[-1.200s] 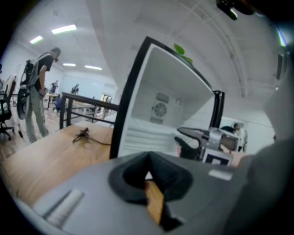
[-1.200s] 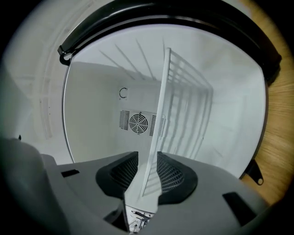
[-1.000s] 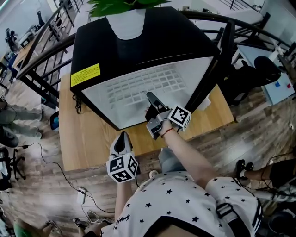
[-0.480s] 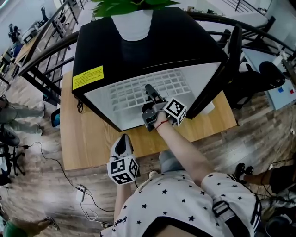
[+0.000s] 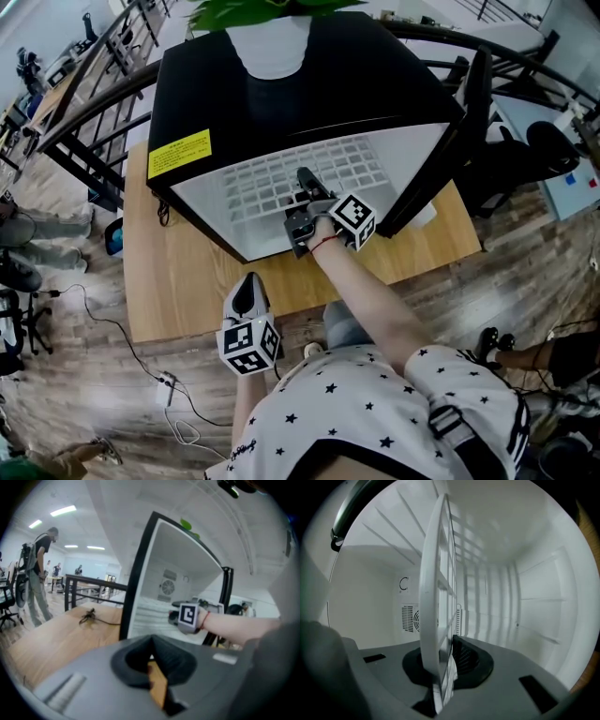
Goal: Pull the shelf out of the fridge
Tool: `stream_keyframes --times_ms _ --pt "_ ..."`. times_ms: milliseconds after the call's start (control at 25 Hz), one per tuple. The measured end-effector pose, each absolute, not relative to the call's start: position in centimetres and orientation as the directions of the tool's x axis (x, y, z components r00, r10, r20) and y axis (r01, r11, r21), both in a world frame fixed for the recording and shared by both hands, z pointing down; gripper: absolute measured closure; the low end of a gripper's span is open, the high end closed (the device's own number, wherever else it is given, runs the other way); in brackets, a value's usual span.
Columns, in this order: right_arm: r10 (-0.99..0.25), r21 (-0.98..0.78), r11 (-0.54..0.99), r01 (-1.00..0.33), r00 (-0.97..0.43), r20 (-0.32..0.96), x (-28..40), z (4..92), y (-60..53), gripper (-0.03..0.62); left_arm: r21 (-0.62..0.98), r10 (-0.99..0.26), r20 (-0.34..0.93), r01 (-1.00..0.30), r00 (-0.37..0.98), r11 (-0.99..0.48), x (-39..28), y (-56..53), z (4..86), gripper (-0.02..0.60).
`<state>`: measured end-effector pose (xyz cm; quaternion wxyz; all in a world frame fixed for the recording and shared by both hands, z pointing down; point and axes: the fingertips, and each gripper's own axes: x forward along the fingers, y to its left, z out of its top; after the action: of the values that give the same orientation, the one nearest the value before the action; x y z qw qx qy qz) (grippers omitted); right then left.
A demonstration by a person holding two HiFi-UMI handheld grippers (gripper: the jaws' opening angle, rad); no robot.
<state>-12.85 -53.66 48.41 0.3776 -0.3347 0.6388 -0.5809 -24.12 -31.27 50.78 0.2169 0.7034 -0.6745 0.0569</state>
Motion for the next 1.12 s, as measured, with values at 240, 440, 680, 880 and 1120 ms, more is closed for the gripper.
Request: stream_keyframes --times_ms 240,440,680,880,1120 --pt "-0.881 -0.996 0.087 0.012 -0.466 -0.083 -12.8 48.5 -53.6 0.553 0.228 -0.923 0.373 -0.974 0.092 -0.005 -23.6 -30.2 50.7 0.574" --pt "-0.889 -0.998 0.068 0.006 -0.454 -0.063 -12.7 48.6 -53.7 0.554 0.235 -0.924 0.370 -0.972 0.093 -0.003 -23.4 -29.2 50.6 0.574" --pt "-0.888 -0.997 0.072 0.013 -0.454 -0.070 -12.6 48.6 -53.4 0.554 0.238 -0.924 0.370 -0.971 0.094 -0.003 -23.4 -27.9 50.3 0.574" --pt "-0.890 -0.997 0.074 0.014 -0.450 -0.072 -12.5 48.5 -53.0 0.554 0.240 -0.924 0.372 -0.971 0.090 0.002 -23.8 -26.6 50.3 0.574" --pt "-0.890 -0.997 0.070 0.013 -0.450 -0.068 -12.1 48.4 -52.2 0.556 0.248 -0.925 0.370 -0.969 0.085 0.010 -24.1 -25.3 50.3 0.574"
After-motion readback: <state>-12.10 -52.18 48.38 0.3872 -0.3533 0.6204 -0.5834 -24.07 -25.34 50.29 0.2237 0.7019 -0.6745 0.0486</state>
